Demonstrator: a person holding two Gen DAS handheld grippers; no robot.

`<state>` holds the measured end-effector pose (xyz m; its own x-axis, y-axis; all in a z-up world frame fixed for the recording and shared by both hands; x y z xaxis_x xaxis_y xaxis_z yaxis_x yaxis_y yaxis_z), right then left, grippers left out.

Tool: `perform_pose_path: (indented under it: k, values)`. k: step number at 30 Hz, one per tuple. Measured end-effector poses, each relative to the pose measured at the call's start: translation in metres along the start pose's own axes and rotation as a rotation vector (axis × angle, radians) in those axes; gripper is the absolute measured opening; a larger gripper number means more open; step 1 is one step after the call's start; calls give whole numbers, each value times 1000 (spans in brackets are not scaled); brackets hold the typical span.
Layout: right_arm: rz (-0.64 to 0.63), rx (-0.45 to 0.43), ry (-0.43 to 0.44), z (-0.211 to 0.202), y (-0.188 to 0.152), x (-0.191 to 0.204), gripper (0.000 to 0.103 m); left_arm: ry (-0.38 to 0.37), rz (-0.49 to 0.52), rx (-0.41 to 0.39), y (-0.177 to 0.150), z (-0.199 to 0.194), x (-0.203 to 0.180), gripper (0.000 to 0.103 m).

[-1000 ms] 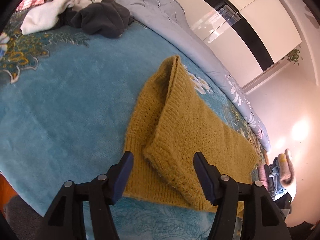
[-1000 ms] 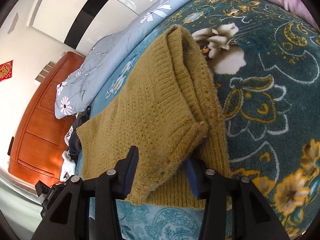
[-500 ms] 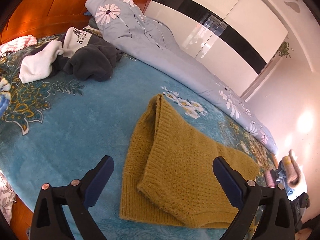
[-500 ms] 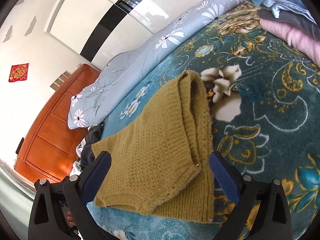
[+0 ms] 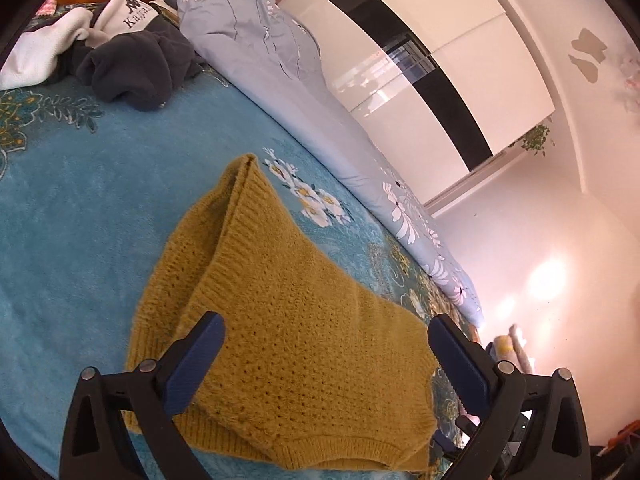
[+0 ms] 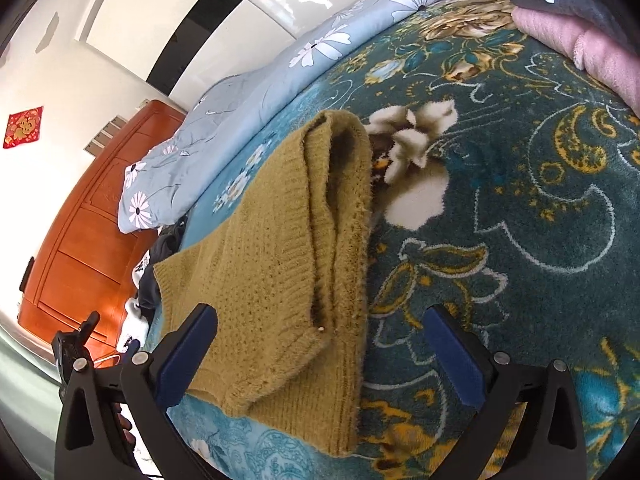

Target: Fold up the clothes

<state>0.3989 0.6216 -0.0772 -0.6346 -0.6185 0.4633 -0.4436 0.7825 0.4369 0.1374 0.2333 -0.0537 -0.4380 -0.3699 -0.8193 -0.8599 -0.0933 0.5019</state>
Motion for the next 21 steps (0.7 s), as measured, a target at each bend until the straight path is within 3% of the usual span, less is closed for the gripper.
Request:
perform_pose_path:
  k: [14,21]
  values:
    - [2,32,25,11,-1,2,103,12,59,262,-37,74,-19,103]
    - [-3,45,49,16,-5,12,103,35,30,323,-49,92,-16,101]
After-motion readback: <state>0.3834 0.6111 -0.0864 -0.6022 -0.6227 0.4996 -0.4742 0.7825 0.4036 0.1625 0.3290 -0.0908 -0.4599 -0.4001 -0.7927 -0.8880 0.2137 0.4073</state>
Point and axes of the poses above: each gripper's, at about its wrist camera, not at the fingertips, and z roughly the way its jaws point, x to its left, y to its top, the point moved 2 cm from there along z, roughly the way its jaws point, and after that the axes turned 15 degrees about -y, right-handed, at the moved point
